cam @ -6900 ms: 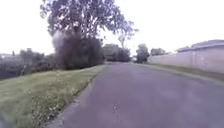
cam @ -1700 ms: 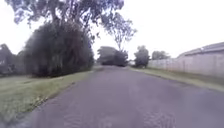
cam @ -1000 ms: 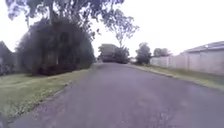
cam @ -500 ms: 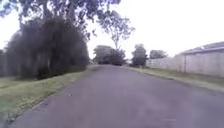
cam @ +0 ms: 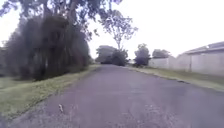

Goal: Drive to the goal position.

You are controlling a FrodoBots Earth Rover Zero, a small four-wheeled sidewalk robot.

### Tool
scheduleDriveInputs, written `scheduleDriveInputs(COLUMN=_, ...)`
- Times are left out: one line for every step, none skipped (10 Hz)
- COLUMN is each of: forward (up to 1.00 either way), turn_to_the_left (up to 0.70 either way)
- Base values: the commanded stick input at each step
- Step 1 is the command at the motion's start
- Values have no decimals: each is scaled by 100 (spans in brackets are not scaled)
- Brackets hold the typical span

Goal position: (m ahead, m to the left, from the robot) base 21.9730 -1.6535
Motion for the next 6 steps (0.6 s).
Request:
scheduleDriveInputs(forward=85, turn_to_the_left=0)
scheduleDriveInputs(forward=85, turn_to_the_left=-11)
scheduleDriveInputs(forward=85, turn_to_the_left=-25)
scheduleDriveInputs(forward=85, turn_to_the_left=-34)
scheduleDriveInputs(forward=85, turn_to_the_left=-34)
scheduleDriveInputs(forward=85, turn_to_the_left=-34)
